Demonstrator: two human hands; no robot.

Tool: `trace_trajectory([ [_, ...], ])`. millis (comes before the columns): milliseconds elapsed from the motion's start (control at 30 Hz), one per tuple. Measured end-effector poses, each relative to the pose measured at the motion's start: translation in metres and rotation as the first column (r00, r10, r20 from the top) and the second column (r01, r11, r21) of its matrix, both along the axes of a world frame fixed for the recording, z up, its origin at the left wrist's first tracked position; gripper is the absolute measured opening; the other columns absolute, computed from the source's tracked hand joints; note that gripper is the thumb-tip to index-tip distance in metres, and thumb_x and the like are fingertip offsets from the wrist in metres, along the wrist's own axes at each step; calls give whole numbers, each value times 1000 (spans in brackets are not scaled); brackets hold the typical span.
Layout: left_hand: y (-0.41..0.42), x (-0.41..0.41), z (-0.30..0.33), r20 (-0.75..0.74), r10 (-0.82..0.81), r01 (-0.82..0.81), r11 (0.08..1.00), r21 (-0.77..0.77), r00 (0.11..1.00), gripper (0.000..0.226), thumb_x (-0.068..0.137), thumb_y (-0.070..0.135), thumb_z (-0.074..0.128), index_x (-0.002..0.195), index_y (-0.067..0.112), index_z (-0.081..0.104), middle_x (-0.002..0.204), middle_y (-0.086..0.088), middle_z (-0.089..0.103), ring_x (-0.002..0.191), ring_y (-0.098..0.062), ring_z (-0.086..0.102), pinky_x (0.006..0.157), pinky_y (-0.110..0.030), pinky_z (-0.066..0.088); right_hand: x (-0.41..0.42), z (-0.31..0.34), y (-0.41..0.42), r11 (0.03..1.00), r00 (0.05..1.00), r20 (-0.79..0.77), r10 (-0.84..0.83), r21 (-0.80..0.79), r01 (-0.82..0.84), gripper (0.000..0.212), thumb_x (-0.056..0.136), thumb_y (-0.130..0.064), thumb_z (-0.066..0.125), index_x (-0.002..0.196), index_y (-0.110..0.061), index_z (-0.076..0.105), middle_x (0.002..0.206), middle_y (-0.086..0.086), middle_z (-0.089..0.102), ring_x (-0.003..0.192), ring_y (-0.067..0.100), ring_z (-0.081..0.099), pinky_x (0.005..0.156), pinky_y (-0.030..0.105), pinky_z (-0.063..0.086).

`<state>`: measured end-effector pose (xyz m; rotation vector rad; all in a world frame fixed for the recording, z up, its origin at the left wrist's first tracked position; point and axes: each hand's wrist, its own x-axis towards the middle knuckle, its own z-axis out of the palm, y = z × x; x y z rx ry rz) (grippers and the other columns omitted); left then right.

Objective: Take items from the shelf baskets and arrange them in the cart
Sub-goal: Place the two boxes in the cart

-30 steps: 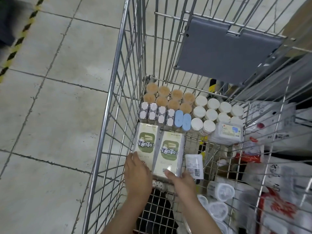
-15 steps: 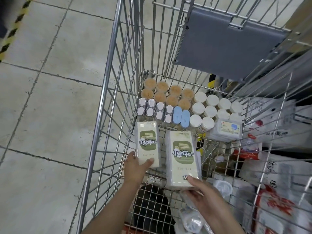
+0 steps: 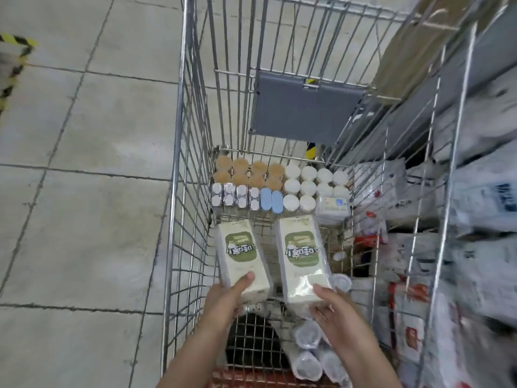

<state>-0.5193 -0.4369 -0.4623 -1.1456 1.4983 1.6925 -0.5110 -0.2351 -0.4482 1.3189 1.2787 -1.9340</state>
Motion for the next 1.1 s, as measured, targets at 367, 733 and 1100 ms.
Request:
trace_trajectory([
  [367,-75,96,171,-276,-170,187,982,36,946,54,73,49,63,111,11,60,90,4,70,71,-9,65,60,-19,51,109,150,-50,908,910,-141,-391,-223,355,13,69,-12,68,76,-12,58,82,18,60,87,32,56,89,40,46],
  [733,-166,173,265,-509,-258,248,965,-90,821,43,70,39,70,99,8,65,80,-3,74,77,-18,67,68,-31,49,258,252,-97,775,686,-386,-617,-450,443,21,69,-19,61,83,-10,74,87,13,70,72,25,63,78,38,51],
  [1100,-132,270,327,-618,-406,537,843,30,673,76,48,49,85,111,11,67,106,-9,72,98,-28,68,82,-41,50,463,322,-71,666,420,-537,-731,-428,612,41,73,-20,57,112,-17,70,115,10,69,100,28,65,81,43,54],
])
